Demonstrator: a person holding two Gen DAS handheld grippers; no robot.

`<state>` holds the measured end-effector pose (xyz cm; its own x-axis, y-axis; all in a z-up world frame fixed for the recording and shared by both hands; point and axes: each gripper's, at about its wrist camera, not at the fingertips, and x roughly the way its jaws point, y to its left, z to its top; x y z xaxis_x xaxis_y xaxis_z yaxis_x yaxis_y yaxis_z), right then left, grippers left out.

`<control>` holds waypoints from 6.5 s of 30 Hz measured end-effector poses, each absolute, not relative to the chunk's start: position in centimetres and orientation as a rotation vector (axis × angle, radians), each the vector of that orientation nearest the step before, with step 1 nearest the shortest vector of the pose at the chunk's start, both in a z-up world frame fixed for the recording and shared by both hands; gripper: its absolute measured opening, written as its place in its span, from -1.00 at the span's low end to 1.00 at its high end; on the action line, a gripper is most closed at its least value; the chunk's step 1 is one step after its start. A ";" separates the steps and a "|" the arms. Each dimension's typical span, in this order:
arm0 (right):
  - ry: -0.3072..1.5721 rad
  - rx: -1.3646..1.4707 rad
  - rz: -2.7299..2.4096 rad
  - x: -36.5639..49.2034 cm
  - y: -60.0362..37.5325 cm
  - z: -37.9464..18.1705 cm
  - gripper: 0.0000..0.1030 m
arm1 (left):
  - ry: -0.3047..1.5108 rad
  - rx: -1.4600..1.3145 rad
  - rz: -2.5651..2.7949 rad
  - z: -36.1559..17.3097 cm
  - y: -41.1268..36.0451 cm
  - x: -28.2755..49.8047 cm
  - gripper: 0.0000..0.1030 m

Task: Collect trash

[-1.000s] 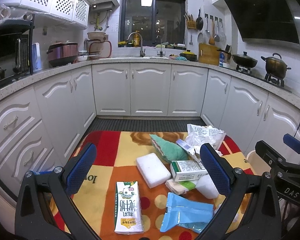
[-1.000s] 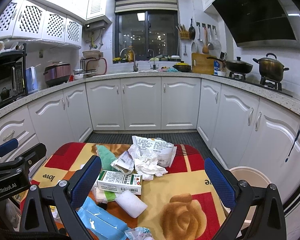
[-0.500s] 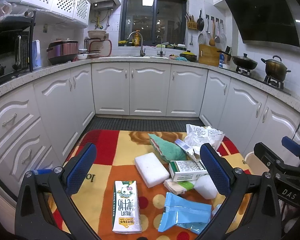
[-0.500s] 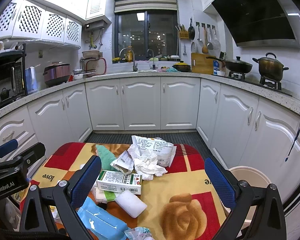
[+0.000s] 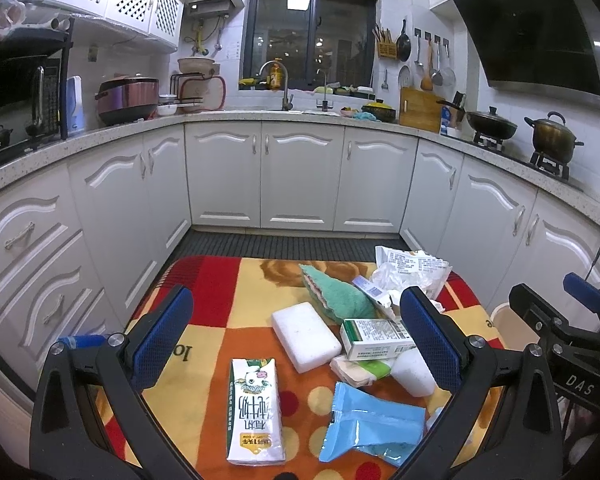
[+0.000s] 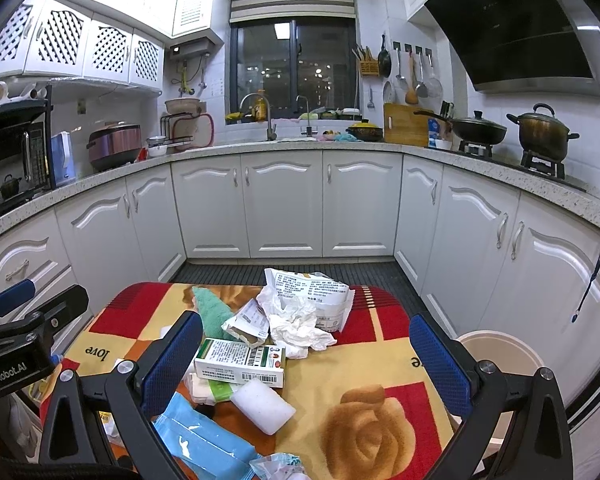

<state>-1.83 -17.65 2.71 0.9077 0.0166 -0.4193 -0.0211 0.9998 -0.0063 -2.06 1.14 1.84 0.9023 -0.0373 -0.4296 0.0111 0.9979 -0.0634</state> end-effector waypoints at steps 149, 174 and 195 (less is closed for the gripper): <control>0.721 0.254 -0.047 -1.0 -40.9 -6.0 -0.22 | 0.955 0.103 -0.632 -1.5 -23.0 7.5 0.01; 0.814 0.448 -0.309 -0.5 -50.8 -12.6 0.37 | 1.097 0.144 -0.707 -7.5 -36.5 13.0 0.03; 0.771 0.371 -0.211 0.3 -43.9 -8.8 0.42 | 0.925 0.138 -0.568 -2.0 -25.1 10.2 0.03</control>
